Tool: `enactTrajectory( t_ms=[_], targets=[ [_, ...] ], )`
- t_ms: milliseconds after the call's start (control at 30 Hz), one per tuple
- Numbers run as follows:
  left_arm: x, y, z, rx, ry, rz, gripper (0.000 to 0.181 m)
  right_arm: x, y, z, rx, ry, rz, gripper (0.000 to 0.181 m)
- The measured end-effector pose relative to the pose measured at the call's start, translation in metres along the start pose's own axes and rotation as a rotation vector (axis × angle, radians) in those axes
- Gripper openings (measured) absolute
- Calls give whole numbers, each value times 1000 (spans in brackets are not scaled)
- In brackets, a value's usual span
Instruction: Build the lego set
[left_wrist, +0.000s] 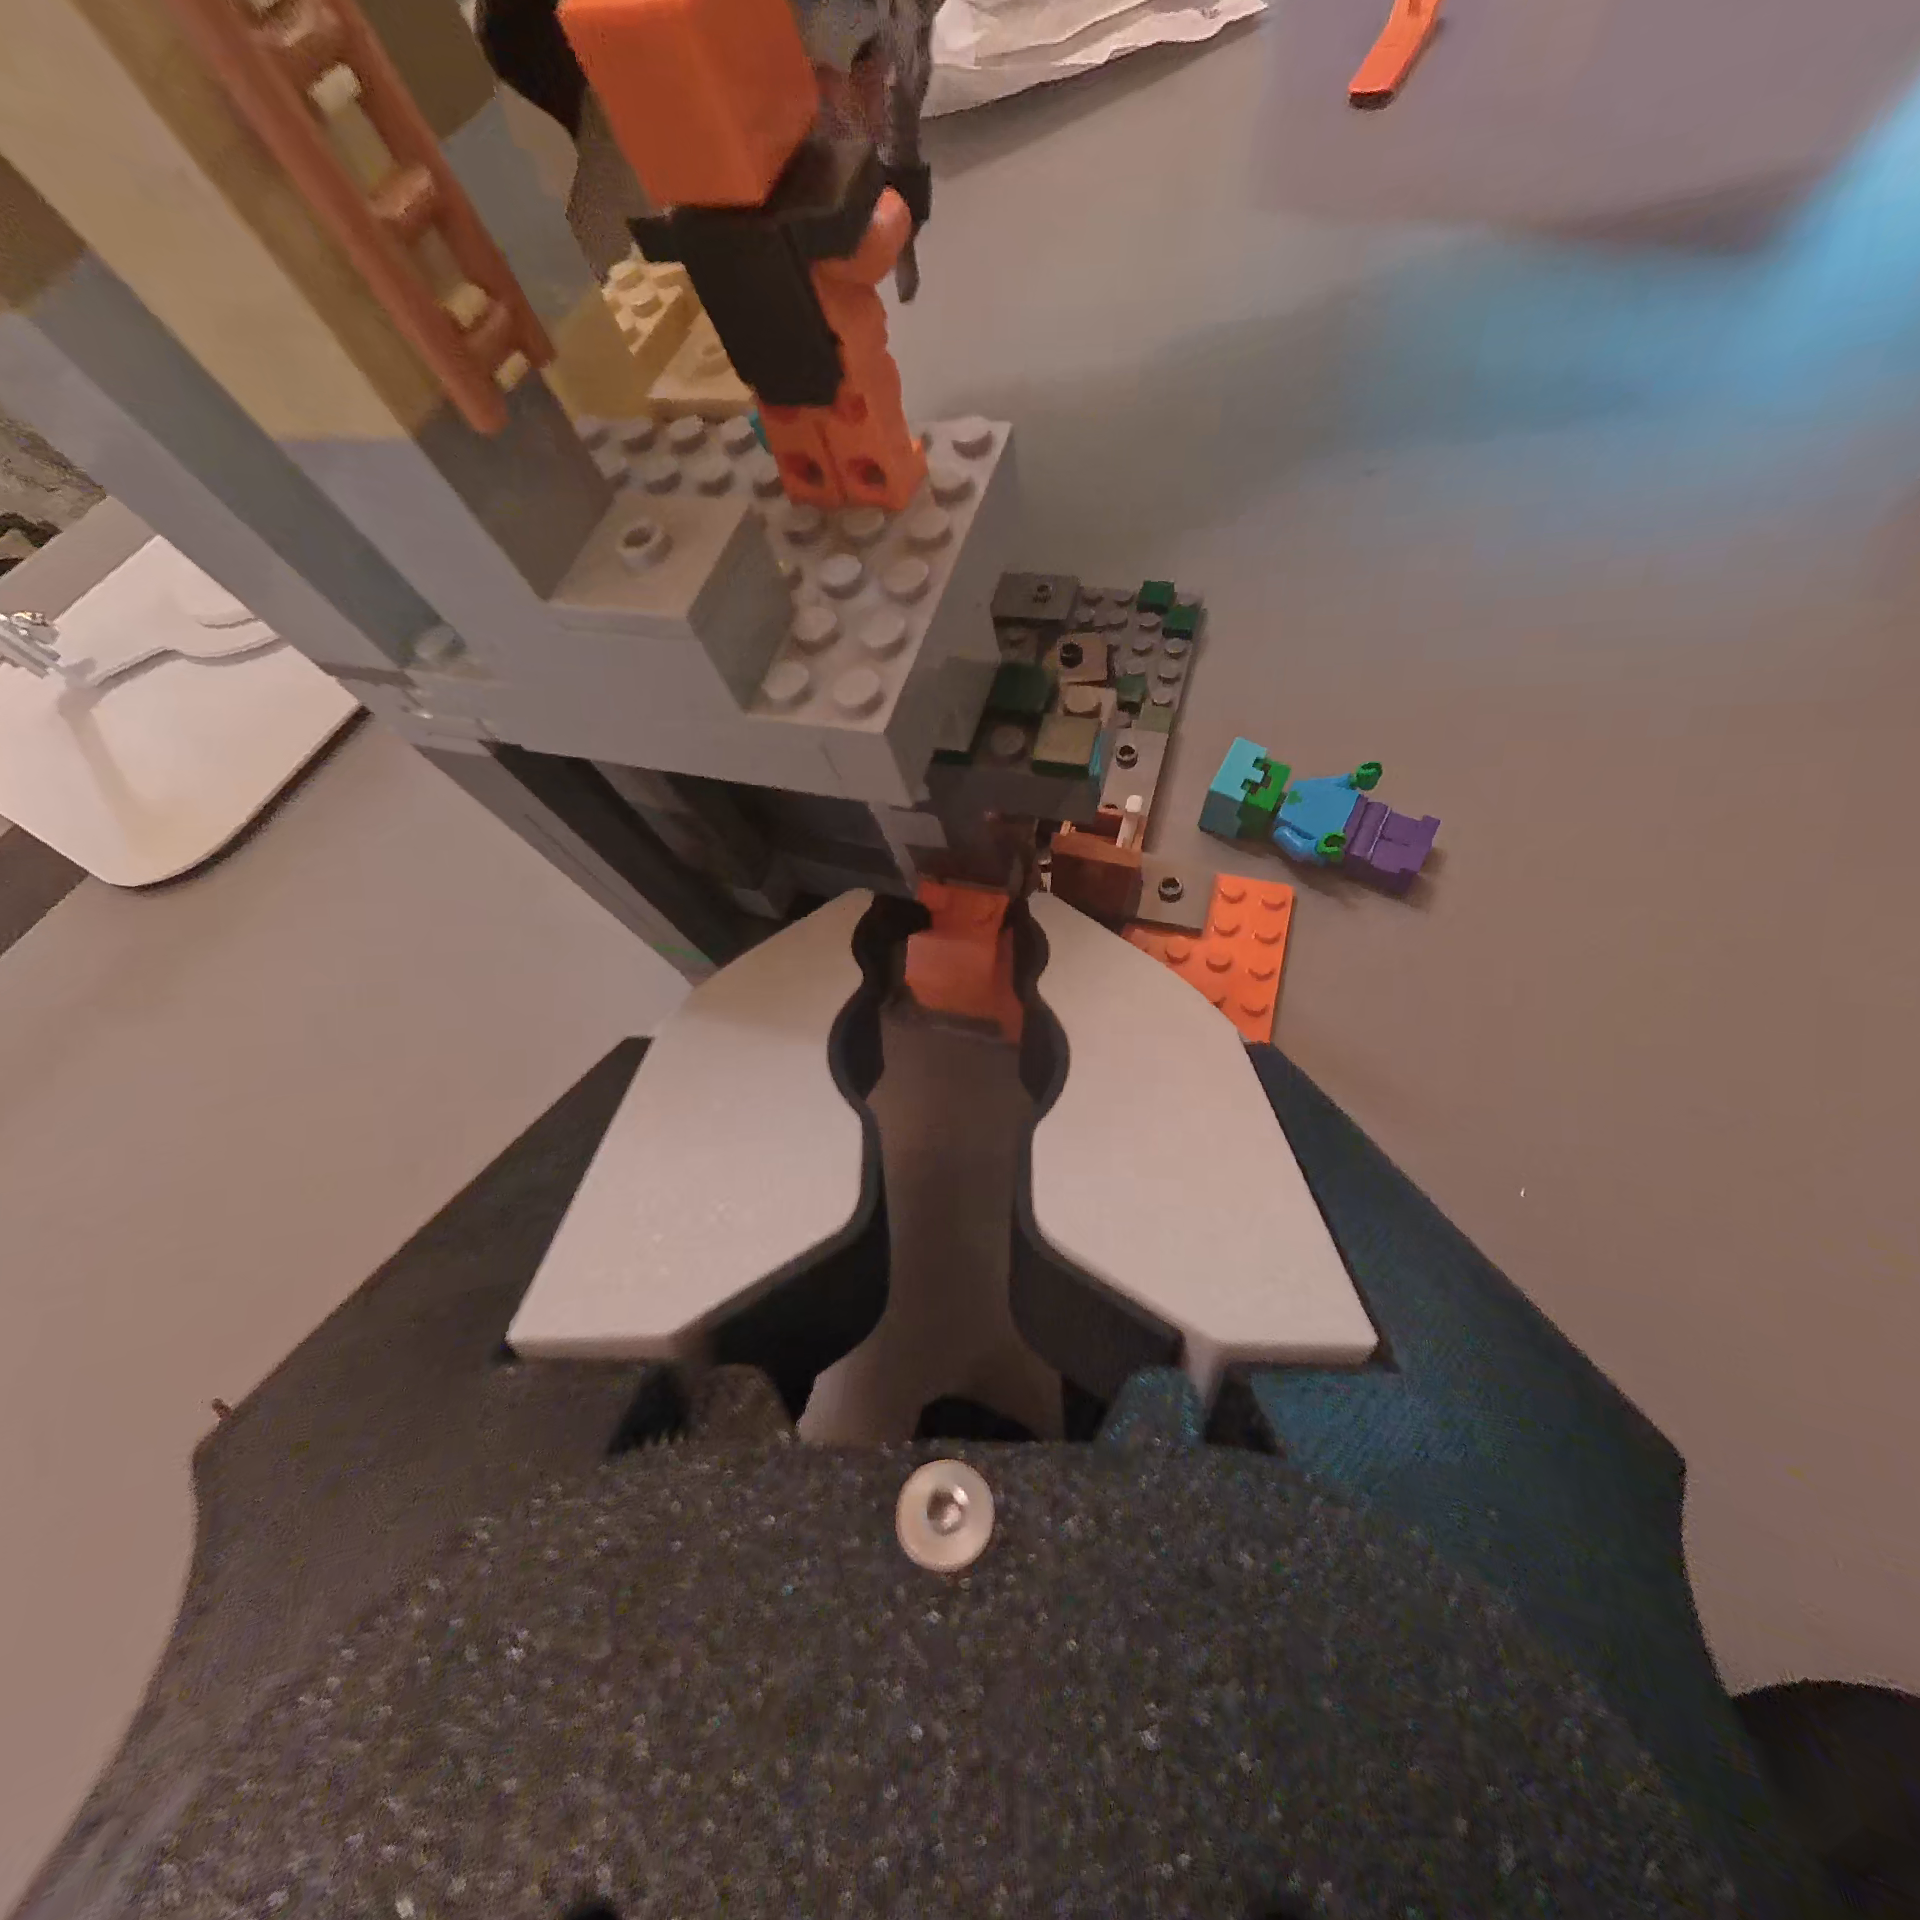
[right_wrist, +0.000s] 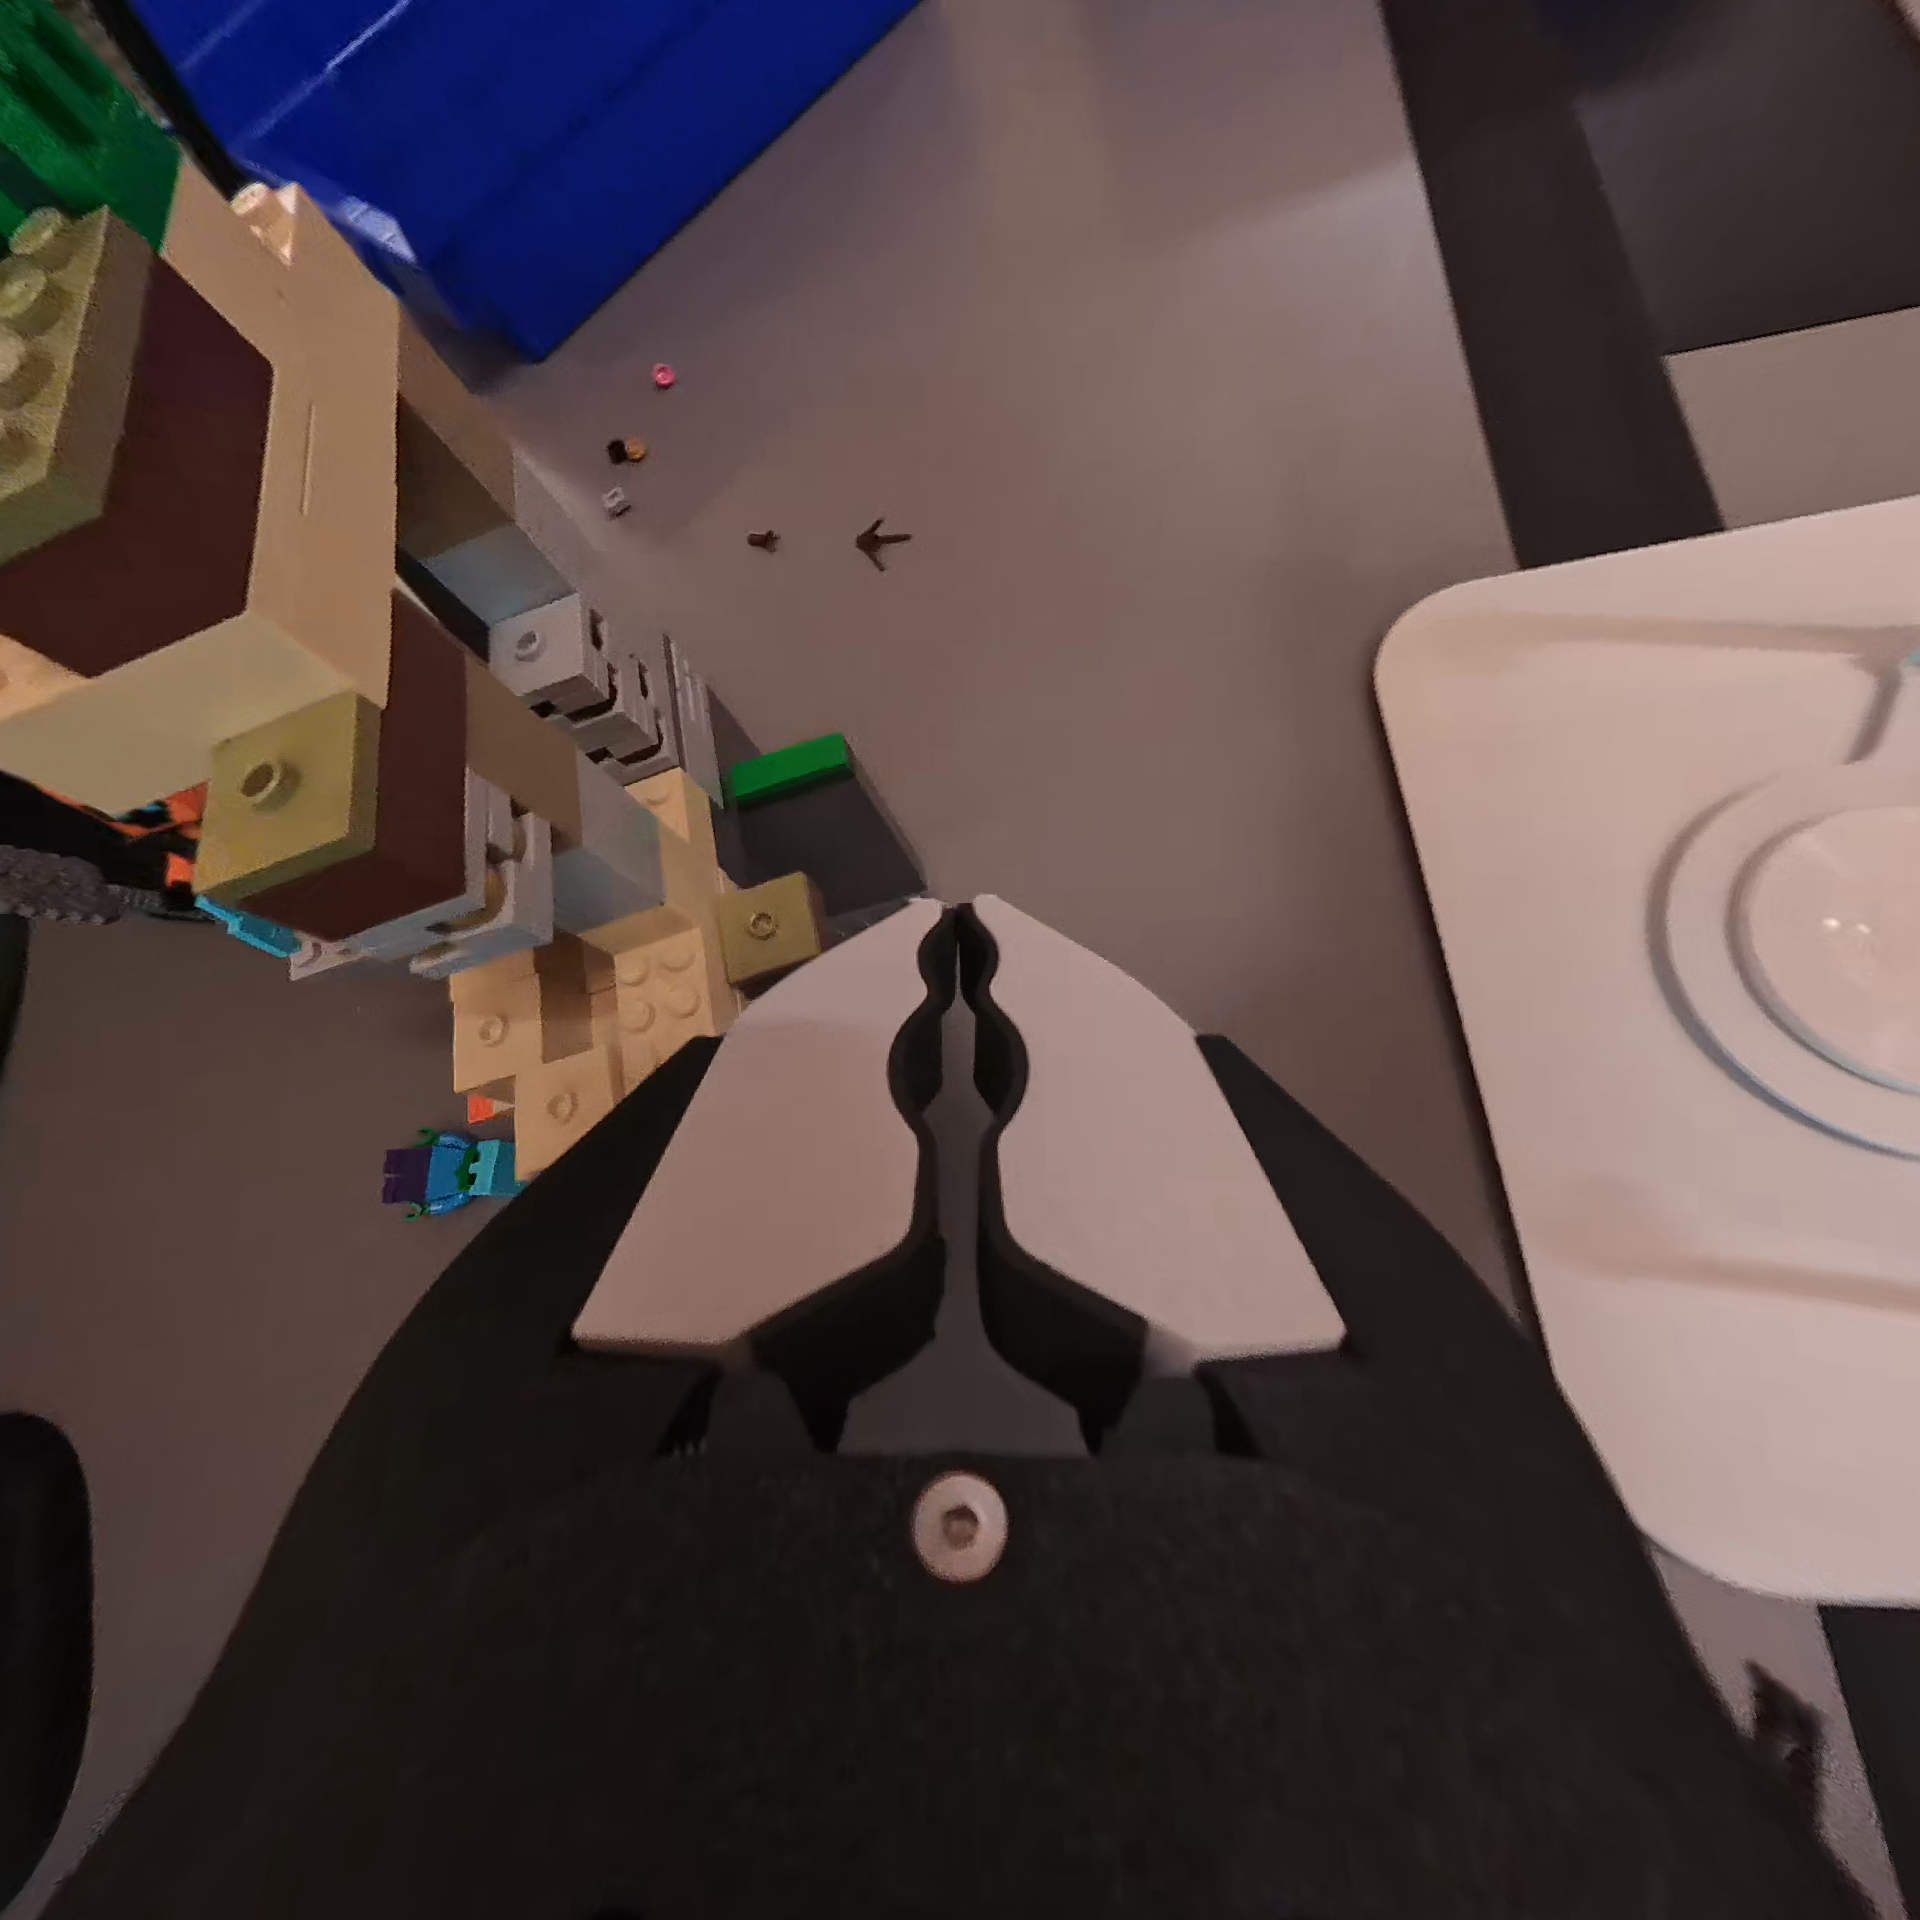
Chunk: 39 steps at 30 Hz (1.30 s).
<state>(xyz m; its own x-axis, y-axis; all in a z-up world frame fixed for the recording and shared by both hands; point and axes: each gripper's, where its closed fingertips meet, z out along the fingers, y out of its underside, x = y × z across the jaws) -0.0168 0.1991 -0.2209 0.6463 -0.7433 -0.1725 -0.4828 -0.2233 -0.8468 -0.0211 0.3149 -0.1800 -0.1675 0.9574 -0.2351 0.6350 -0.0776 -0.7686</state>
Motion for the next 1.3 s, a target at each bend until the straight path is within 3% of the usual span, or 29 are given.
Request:
enactTrajectory(
  t_ms=[200,400,500,600,767,1000,1133,1300],
  targets=[
    [0,0,0,-2,2,0,22,-9,4,3,-56,-122,-39,0],
    [0,0,0,-1,6,2,22,-11,4,2,-71,-137,-51,0],
    [0,0,0,1,4,2,22,-2,-2,-5,-35,-39,-28,0],
    [0,0,-1,5,3,4,22,-2,-14,-29,99,91,-17,0],
    [0,-2,-2,19,7,3,21,-46,-4,-65,207,252,-45,0],
    [1,-5,-3,38,4,4,21,-93,13,-32,249,479,204,0],
    [5,-6,-4,44,9,15,21,-93,15,-16,292,526,268,0],
    [7,-6,-5,51,10,31,21,-86,11,-19,297,545,324,0]
  ],
)
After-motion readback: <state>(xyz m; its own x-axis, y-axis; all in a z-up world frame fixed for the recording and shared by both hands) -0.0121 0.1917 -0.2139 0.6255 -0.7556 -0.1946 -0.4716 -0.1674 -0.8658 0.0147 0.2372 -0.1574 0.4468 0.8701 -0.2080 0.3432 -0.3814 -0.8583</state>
